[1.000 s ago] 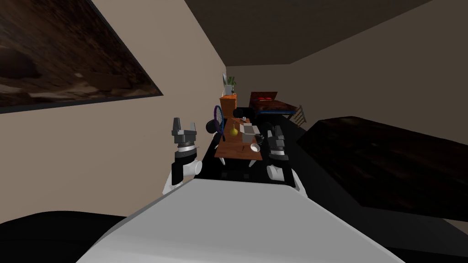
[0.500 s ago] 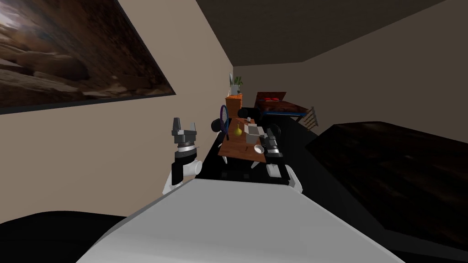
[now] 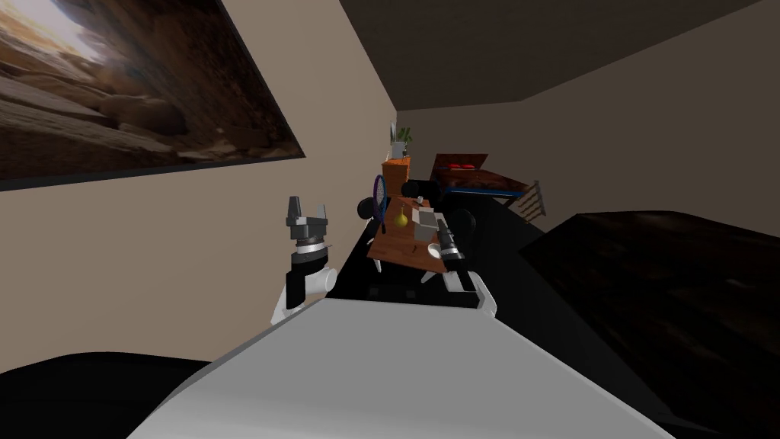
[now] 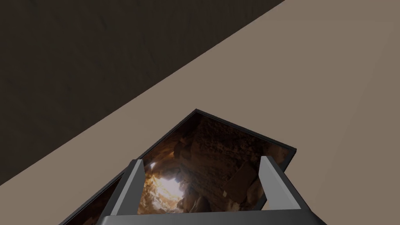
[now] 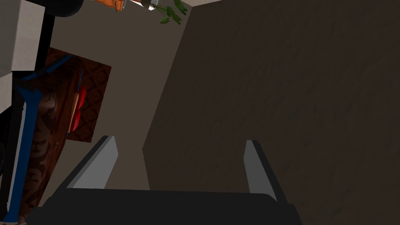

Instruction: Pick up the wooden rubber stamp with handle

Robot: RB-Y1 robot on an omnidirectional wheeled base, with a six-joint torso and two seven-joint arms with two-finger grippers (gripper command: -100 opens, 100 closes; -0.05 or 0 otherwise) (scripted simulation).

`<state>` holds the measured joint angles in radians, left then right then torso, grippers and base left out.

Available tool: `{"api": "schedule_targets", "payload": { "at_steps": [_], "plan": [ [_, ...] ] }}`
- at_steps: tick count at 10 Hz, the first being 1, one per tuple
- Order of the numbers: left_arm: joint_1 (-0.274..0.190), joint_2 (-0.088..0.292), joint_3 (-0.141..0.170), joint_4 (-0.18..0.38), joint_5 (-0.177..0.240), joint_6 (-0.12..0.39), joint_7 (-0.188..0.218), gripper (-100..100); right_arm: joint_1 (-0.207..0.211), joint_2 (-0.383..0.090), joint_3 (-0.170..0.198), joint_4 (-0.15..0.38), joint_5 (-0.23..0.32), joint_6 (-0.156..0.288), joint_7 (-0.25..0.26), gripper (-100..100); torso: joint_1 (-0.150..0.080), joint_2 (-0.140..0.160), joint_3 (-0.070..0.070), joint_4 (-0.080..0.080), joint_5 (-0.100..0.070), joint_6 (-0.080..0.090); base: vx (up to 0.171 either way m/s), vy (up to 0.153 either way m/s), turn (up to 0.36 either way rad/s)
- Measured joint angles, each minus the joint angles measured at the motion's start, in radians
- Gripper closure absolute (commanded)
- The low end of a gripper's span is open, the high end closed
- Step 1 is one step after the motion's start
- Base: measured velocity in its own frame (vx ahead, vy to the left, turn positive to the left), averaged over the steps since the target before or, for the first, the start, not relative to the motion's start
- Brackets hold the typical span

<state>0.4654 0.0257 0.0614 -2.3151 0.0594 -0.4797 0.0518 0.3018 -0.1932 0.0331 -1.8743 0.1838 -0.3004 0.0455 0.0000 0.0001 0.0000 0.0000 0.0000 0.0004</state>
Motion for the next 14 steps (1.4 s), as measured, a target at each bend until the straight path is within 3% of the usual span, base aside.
{"api": "schedule_targets", "payload": {
  "at_steps": [4, 8, 14],
  "plan": [
    [0.000, 0.000, 0.000, 0.000, 0.000, 0.000, 0.000, 0, -0.038, -0.028, -0.001, 0.091, 0.056, 0.059, 0.018, -100, 0.000, 0.000, 0.000, 0.000, 0.000, 0.000, -0.004, 0.003, 0.154],
    [0.000, 0.000, 0.000, 0.000, 0.000, 0.000, 0.000, 0, -0.106, -0.051, -0.004, 0.227, 0.132, 0.120, 0.047, -100, 0.000, 0.000, 0.000, 0.000, 0.000, 0.000, -0.003, 0.002, 0.175],
    [0.000, 0.000, 0.000, 0.000, 0.000, 0.000, 0.000, 0, -0.152, -0.088, -0.008, 0.377, 0.206, 0.193, 0.072, -100, 0.000, 0.000, 0.000, 0.000, 0.000, 0.001, -0.002, 0.002, 0.136]
  ]
}}
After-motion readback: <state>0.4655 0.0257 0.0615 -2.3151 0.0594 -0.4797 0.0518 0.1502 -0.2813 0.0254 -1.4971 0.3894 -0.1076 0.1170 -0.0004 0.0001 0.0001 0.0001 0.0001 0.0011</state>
